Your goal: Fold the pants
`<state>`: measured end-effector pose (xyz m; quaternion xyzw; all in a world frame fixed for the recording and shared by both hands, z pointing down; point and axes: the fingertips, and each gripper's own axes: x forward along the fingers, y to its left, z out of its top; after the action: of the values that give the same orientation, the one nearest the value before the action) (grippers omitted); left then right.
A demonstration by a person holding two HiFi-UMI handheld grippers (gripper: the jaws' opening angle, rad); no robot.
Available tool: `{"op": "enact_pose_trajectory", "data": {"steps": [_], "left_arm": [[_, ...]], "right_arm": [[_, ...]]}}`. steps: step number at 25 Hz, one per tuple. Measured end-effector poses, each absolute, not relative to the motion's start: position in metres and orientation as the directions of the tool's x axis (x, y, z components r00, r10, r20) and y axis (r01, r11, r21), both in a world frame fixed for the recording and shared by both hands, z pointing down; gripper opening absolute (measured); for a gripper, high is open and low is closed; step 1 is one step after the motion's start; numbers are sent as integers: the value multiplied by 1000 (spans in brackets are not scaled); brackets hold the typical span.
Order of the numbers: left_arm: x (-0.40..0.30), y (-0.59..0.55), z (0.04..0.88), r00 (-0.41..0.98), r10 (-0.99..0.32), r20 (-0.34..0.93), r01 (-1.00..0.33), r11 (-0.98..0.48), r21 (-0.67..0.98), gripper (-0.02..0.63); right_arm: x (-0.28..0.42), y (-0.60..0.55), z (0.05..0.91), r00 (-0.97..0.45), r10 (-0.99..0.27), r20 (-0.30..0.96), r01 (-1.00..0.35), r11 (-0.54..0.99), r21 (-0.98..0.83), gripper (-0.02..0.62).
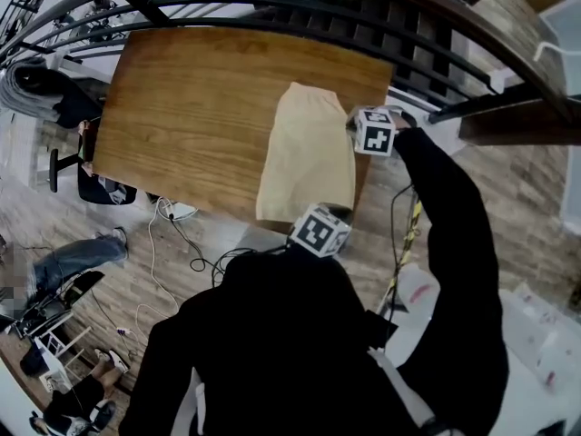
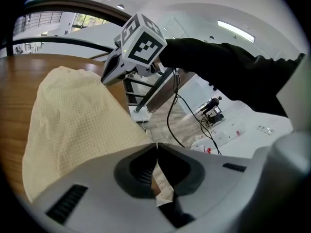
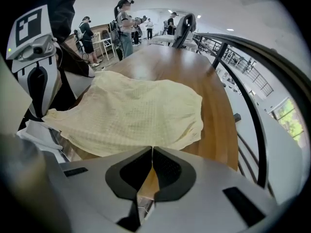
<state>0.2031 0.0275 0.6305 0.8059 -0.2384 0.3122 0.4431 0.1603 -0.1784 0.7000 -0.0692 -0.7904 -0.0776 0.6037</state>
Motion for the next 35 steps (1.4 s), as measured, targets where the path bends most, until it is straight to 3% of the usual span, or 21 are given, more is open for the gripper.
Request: {"op": "enact_pose_trajectory", "data": {"steps": [13, 14, 16, 18, 19, 26, 35], "left_arm": [[217, 45, 673, 664, -25, 747, -649, -515, 560, 12], [221, 50, 675, 678, -5, 735, -634, -512, 580, 38], [226, 56, 673, 707, 19, 707, -603, -506, 617, 119], [225, 58, 667, 733, 21, 680, -577, -509, 638, 142], [222, 58, 664, 742, 17, 670, -569, -513, 643, 150], [168, 8, 636, 740, -156, 654, -640, -463, 613, 155], [50, -124, 618, 603, -403, 689, -795, -375, 476, 155]], "right_arm": [[172, -168, 719, -285, -37, 958, 45, 998, 52, 11], [173, -168, 718, -294, -46, 955, 24, 998, 56, 18], [177, -163, 717, -308, -44, 950, -15, 999, 42, 73], [179, -155, 713, -330, -23, 944, -56, 998, 4, 153], [178, -152, 710, -348, -13, 937, -78, 997, -15, 161], [176, -169, 674, -514, -98, 852, -327, 941, -89, 161], [164, -228, 671, -573, -301, 762, -647, 737, -196, 161]]}}
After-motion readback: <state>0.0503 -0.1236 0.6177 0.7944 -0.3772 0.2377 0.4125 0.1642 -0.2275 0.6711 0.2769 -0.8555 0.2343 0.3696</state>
